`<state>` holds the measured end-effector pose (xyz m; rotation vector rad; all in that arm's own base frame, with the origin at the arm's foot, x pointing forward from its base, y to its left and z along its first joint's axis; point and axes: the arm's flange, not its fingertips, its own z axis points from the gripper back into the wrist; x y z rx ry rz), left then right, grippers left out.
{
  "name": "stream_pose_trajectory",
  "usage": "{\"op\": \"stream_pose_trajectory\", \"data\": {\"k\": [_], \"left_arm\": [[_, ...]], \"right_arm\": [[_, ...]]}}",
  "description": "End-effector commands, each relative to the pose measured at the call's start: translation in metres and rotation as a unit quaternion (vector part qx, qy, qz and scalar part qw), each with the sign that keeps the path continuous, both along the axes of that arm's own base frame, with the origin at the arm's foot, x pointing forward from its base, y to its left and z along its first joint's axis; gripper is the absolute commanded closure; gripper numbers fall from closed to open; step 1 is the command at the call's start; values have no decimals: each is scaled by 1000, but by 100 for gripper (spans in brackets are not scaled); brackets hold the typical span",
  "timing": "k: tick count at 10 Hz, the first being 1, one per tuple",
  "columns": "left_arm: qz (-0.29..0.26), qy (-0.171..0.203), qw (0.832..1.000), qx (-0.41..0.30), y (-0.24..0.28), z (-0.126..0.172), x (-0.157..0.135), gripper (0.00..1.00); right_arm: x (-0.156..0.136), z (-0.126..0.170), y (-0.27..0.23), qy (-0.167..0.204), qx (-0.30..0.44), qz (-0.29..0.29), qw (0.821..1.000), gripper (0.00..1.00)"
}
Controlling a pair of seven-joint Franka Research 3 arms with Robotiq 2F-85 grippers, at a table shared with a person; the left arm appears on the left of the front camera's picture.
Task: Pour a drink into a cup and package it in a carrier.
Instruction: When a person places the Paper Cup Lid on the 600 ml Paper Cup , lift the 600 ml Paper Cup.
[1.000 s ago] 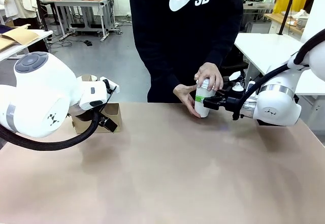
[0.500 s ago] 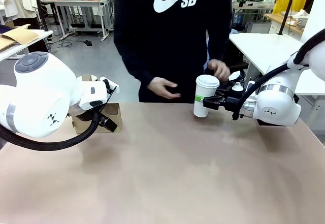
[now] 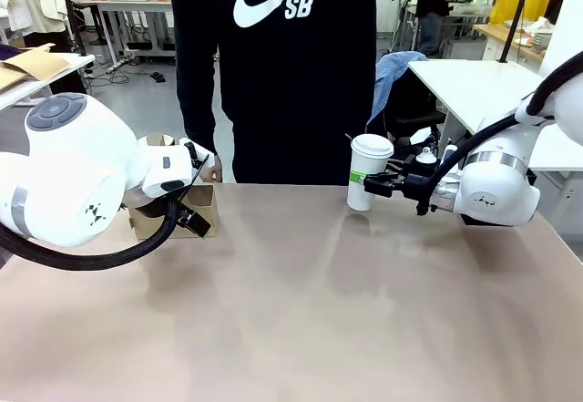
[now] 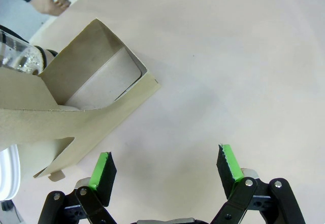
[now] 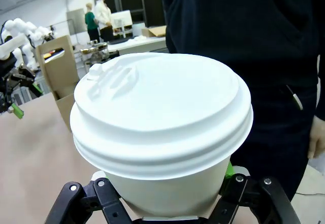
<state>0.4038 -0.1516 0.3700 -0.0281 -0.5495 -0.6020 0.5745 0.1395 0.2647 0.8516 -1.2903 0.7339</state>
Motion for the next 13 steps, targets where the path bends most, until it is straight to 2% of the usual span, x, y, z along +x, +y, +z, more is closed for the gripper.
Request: {"op": "stream_pose_trajectory", "data": {"k": [1, 8, 11, 13], "left_arm": [[0, 0, 1000, -1, 0, 0, 0, 0], [0, 0, 1000, -1, 0, 0, 0, 0], [0, 0, 1000, -1, 0, 0, 0, 0], [0, 0, 1000, -1, 0, 0, 0, 0]], "right_arm": [[-2, 4, 3, -2, 9, -7, 1000, 20], [0, 0, 0, 0, 0, 0, 1000, 20], [-1, 60, 12, -4, 3, 21, 1000, 20], [-15, 113, 27, -19, -4, 34, 999, 20]]}}
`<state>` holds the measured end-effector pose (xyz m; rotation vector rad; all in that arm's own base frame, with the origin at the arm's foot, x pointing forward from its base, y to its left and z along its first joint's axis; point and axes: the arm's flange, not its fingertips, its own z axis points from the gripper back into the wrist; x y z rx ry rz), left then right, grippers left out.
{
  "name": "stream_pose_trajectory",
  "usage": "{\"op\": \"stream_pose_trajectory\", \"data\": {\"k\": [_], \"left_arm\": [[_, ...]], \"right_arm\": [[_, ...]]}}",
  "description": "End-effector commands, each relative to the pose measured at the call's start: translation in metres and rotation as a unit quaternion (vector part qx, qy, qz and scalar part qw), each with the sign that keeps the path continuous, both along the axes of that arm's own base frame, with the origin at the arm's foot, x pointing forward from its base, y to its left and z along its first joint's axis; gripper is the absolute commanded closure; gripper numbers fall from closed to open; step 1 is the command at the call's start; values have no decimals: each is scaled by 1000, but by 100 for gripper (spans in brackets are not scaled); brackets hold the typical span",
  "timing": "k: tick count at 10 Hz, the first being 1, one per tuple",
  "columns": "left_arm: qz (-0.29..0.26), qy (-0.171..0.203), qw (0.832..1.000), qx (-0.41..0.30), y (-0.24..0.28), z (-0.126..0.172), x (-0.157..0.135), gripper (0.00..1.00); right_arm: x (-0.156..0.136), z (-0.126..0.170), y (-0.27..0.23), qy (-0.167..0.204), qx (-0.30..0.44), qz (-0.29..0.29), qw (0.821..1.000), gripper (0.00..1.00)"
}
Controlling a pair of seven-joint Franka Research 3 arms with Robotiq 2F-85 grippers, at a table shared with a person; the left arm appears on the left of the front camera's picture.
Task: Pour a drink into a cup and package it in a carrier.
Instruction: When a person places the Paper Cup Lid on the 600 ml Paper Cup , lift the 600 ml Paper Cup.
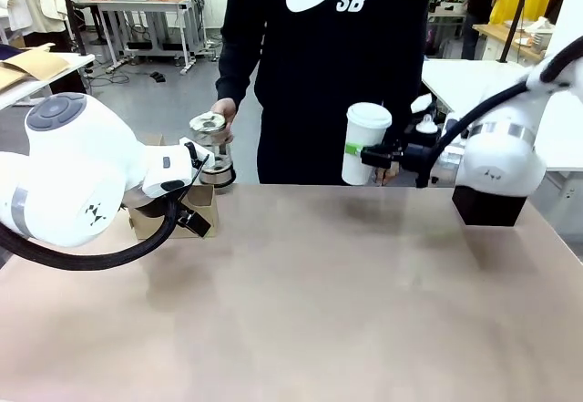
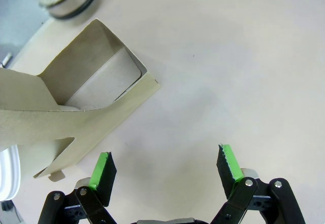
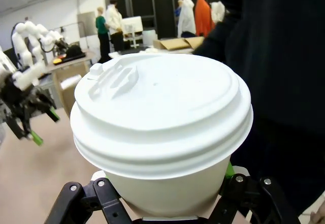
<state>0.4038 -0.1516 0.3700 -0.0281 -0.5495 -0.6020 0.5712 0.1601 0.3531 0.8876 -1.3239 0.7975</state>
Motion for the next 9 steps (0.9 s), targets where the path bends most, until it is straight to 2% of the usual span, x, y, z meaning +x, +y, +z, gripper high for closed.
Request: {"op": "stream_pose_trajectory", "data": {"k": [1, 3, 5, 7, 9], "left_arm": [[0, 0, 1000, -1, 0, 0, 0, 0], [0, 0, 1000, -1, 0, 0, 0, 0], [0, 0, 1000, -1, 0, 0, 0, 0], [0, 0, 1000, -1, 0, 0, 0, 0], [0, 0, 1000, -1, 0, 0, 0, 0]], "right_arm": [[-32, 56, 8, 0, -17, 11, 1000, 20], [-69, 107, 11, -3, -37, 22, 999, 20], [-108, 142, 16, -7, -59, 32, 998, 20], [-136, 160, 13, -8, -49, 41, 998, 20], [-143, 161, 6, 3, -23, 58, 998, 20]]}}
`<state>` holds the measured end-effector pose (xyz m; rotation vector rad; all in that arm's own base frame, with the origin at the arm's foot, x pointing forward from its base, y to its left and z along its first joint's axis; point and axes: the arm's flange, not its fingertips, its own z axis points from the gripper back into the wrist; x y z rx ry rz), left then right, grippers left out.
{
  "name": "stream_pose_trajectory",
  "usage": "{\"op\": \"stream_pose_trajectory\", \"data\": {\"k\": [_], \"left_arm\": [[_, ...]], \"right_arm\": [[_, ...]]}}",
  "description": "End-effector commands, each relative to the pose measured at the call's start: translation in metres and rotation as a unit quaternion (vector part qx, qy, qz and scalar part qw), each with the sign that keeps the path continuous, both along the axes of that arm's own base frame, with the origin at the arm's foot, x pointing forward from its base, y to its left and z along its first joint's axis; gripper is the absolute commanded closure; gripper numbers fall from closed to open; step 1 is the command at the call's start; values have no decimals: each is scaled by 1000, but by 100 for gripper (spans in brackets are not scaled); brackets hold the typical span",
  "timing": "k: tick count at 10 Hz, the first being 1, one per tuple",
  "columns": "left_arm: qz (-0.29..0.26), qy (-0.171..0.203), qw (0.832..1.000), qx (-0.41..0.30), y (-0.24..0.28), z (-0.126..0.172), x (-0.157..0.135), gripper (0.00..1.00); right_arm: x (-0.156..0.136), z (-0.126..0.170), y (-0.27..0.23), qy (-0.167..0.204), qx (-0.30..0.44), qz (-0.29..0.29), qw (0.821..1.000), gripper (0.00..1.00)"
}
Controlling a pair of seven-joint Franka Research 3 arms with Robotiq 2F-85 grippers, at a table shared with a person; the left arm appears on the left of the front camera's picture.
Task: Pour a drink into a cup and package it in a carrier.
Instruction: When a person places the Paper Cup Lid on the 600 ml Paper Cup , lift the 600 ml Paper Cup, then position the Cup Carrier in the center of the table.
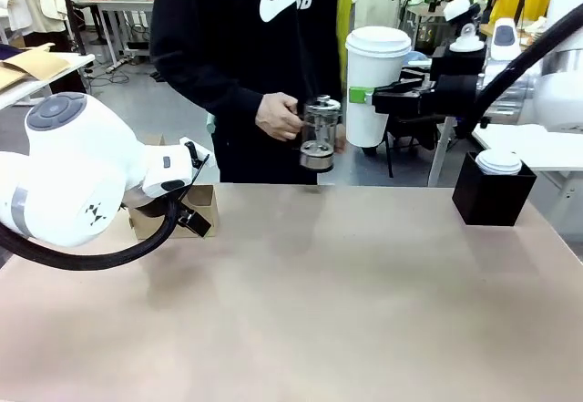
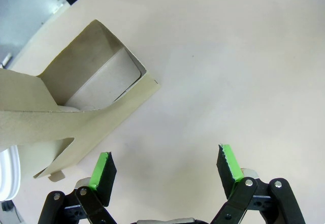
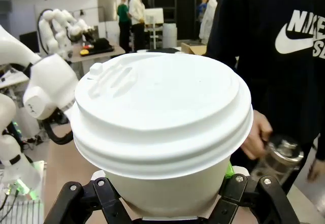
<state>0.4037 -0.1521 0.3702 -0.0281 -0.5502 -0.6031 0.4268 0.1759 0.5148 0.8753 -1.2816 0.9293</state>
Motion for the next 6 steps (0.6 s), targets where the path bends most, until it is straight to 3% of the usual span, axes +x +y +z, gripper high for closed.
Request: {"op": "stream_pose_trajectory", "data": {"k": [1, 6], "left_arm": [[1, 0, 1000, -1, 1, 0, 0, 0], [1, 0, 1000, -1, 1, 0, 0, 0]], "right_arm": [[6, -2, 3, -6, -9, -5, 1000, 20], [6, -2, 3, -6, -9, -5, 1000, 20]]}}
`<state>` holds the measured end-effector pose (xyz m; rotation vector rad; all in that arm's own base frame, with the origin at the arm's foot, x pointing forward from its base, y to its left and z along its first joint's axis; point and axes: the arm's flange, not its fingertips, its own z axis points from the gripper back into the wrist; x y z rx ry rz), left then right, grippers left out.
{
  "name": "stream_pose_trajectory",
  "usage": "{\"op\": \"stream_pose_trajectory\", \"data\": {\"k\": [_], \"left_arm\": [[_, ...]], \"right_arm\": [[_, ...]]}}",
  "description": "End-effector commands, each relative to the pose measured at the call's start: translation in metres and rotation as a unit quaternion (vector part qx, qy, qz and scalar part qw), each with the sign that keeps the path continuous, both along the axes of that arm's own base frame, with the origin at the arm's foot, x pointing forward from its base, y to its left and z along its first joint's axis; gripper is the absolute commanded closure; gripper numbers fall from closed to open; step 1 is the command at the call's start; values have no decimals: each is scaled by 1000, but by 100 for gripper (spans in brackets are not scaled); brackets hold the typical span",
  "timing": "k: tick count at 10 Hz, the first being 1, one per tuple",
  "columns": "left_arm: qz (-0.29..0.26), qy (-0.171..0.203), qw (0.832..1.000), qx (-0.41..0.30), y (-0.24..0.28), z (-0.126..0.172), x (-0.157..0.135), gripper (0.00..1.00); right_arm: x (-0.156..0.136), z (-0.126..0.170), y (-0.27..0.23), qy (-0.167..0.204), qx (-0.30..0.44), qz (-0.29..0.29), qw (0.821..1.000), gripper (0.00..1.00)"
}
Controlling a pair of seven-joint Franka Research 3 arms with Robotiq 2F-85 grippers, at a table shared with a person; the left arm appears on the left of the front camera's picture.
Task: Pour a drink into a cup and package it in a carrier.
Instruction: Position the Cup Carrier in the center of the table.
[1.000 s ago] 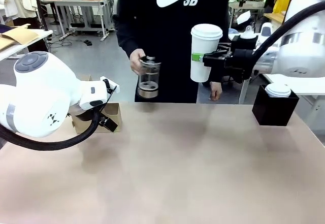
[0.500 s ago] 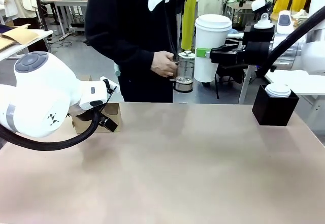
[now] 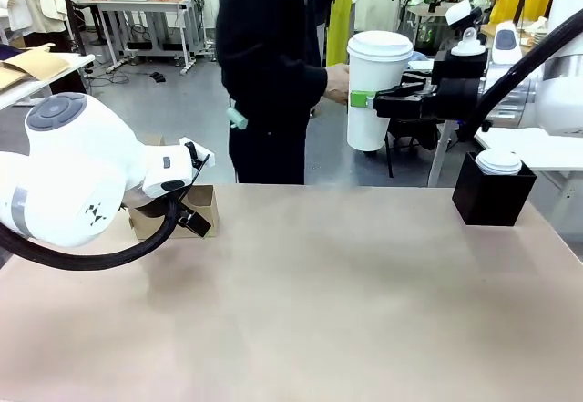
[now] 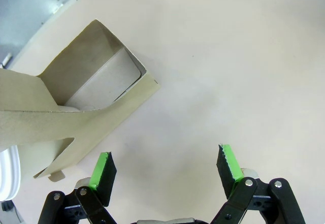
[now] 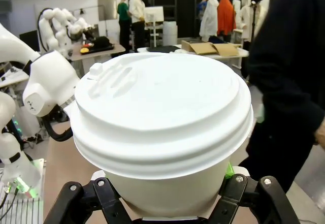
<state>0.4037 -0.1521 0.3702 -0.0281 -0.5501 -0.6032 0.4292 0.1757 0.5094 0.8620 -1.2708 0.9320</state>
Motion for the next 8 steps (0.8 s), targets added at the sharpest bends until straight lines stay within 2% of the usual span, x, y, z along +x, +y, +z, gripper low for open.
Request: {"op": "stream_pose_trajectory", "data": {"k": [1, 5, 6, 8], "left_arm": [[1, 0, 1000, -1, 1, 0, 0, 0], [0, 0, 1000, 0, 0, 0, 0, 0], [-7, -5, 1000, -4, 4, 15, -2, 0], [20, -2, 1000, -2, 1, 56, -6, 0]], "right_arm": [[4, 3, 3, -8, -1, -3, 1000, 20], [4, 3, 3, -8, -1, -3, 1000, 20], [4, 3, 3, -8, -1, -3, 1000, 20], [4, 3, 3, -8, -1, -3, 1000, 20]]}}
